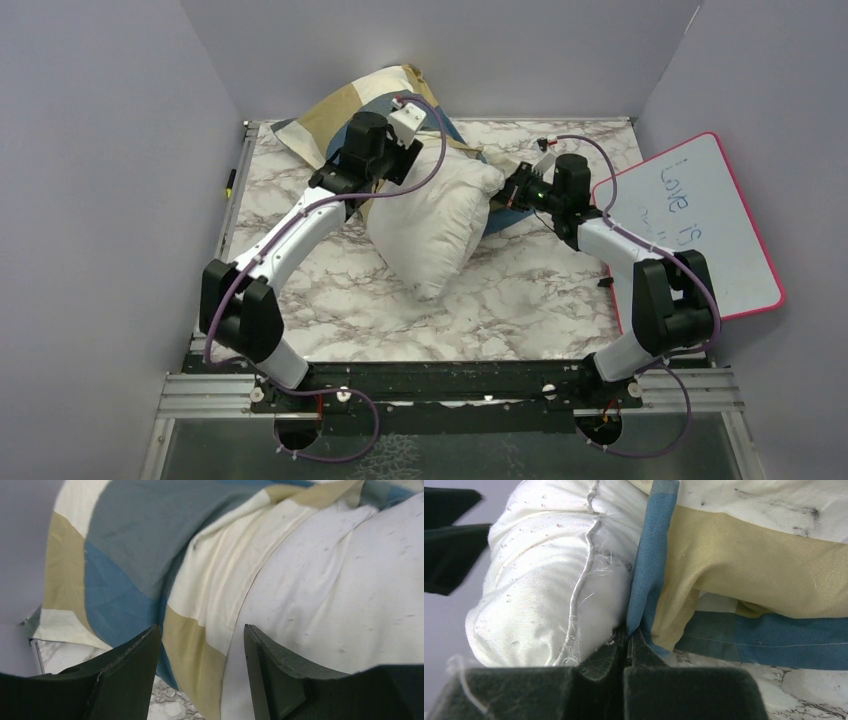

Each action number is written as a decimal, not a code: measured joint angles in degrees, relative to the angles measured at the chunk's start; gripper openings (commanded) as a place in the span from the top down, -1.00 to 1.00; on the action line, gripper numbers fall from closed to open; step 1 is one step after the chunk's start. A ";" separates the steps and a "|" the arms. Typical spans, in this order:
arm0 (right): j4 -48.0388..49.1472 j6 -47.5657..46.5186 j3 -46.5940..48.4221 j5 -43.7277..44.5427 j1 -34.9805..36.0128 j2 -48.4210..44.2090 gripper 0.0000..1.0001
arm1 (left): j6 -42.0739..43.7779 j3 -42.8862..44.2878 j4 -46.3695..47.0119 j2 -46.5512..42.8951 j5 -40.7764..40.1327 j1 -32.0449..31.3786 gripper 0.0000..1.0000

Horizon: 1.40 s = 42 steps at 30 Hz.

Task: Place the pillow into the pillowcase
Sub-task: Stuff the pillow into the pillowcase.

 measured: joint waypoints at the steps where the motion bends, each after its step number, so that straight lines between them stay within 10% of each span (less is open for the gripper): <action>1: 0.00 0.00 0.00 0.00 0.00 0.00 0.99 | 0.22 -0.50 -0.07 1.90 0.17 0.35 -0.24; 9: 0.02 0.04 0.02 0.00 0.00 0.00 0.99 | 0.96 -1.49 0.17 6.97 2.69 2.64 -0.22; 17: 0.46 1.40 0.02 0.02 0.00 0.09 0.99 | 4.00 -1.33 1.25 9.27 6.88 2.64 0.96; 30: 1.49 5.57 -0.74 7.56 -0.04 1.33 0.99 | 14.05 -12.61 2.54 -5.07 7.69 -12.11 1.00; 42: 1.62 6.75 -1.27 16.44 3.02 1.11 0.99 | 5.90 -11.65 6.40 -3.65 16.76 -13.79 -0.25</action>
